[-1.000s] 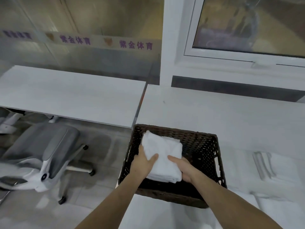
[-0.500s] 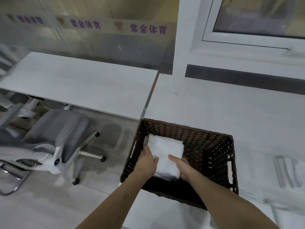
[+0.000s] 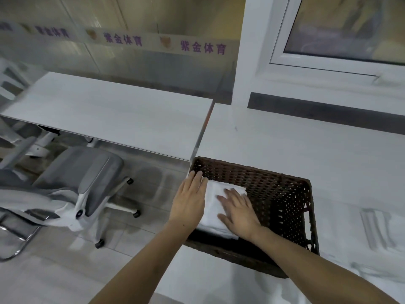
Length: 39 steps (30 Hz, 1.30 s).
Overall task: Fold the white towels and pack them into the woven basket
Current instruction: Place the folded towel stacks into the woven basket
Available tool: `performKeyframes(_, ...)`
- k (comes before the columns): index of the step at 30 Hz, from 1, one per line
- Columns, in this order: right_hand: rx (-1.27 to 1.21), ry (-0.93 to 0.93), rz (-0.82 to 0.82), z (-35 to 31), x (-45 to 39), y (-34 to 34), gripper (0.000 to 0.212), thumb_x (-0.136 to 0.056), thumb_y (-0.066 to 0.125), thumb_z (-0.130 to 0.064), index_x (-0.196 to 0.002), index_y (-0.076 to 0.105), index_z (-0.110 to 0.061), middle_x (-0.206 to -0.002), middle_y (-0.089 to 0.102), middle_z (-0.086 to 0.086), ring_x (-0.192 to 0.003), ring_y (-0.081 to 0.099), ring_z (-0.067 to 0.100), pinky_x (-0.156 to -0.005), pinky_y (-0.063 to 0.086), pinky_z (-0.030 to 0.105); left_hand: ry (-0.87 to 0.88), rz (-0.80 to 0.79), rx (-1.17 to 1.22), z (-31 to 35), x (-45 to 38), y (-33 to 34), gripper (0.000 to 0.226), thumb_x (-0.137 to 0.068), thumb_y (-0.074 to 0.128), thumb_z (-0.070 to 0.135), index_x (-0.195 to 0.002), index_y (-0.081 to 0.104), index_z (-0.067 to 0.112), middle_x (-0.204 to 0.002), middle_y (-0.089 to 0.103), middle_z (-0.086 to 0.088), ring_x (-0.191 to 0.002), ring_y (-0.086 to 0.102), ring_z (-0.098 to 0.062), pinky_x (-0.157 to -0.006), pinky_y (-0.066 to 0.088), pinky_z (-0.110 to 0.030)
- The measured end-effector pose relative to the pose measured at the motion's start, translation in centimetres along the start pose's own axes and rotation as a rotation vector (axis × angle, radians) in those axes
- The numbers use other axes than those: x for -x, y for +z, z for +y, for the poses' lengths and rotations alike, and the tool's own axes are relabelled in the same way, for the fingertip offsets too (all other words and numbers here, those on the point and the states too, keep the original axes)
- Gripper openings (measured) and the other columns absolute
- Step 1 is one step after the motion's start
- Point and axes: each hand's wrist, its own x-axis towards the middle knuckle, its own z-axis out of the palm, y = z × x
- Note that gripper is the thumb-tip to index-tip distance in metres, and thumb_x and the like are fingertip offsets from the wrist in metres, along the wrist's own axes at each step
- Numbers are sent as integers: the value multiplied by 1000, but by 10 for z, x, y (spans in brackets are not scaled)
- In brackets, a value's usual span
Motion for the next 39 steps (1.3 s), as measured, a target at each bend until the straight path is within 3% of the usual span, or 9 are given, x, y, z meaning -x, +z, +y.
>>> performKeyframes(2, 64, -65, -91, -8, -9, -1, 67, -101, 25, -69, -161, 9, -45, -172, -7, -1, -158, -12, 25, -126, -9, 49, -57, -46, -34, -14, 2, 5, 63, -100, 48, 16, -158, 25, 5, -167, 17, -15, -155, 14, -34, -124, 22, -46)
performKeyframes(5, 86, -32, -214, -19, -25, 5, 74, -93, 14, -83, -157, -8, -54, -166, -28, -6, -153, -30, 22, -124, -15, 52, -106, -151, -46, -26, 10, 17, 67, -108, 32, 32, -156, -8, 7, -166, -16, -11, -156, -8, -31, -127, 11, -47)
performKeyframes(10, 103, 33, -270, -28, -41, 22, 83, -83, 7, -94, -154, -13, -57, -162, -36, -7, -146, -42, 19, -121, -19, 56, -94, -82, -38, -28, 18, 30, 67, -105, 32, 32, -156, -2, 5, -168, -9, -15, -156, 1, -33, -126, 17, -48)
performKeyframes(15, 118, 58, -235, -31, -50, 35, 85, -81, 5, -95, -155, -12, -57, -163, -36, -7, -147, -40, 21, -119, -21, 58, -91, -101, -82, -25, 17, 31, 69, -107, 28, 34, -157, -8, 3, -166, -19, -16, -155, -11, -34, -127, 7, -47)
performKeyframes(24, 93, 60, -284, -31, -50, 27, 84, -83, 9, -94, -156, -8, -56, -166, -30, -6, -150, -36, 22, -120, -19, 57, -94, -144, -88, -26, 16, 28, 67, -107, 23, 36, -158, -8, 6, -167, -20, -14, -155, -11, -32, -127, 7, -49)
performKeyframes(28, 20, 47, -324, -36, -43, -10, 77, -91, 25, -84, -159, 10, -51, -171, -14, -3, -156, -20, 24, -125, -7, 54, -119, -199, -96, -25, 13, 13, 67, -106, 25, 37, -161, 0, 10, -168, -16, -11, -156, -7, -33, -126, 5, -52)
performKeyframes(33, -78, 137, -34, -25, 21, -69, 52, -101, 48, -56, -149, 46, -37, -165, 30, -1, -150, 29, 24, -118, 32, 47, -110, -177, -20, 3, 12, -11, 60, -106, 31, 35, -161, 15, 17, -169, -1, -15, -155, -8, -39, -126, 2, -52)
performKeyframes(39, -34, 221, 420, 10, 129, -125, 34, -98, 61, -36, -129, 67, -23, -141, 58, 1, -129, 54, 23, -104, 49, 45, 74, -89, 81, 96, 15, -28, 56, -107, 33, 35, -160, 24, 19, -169, 13, -11, -156, 5, -33, -126, 13, -47)
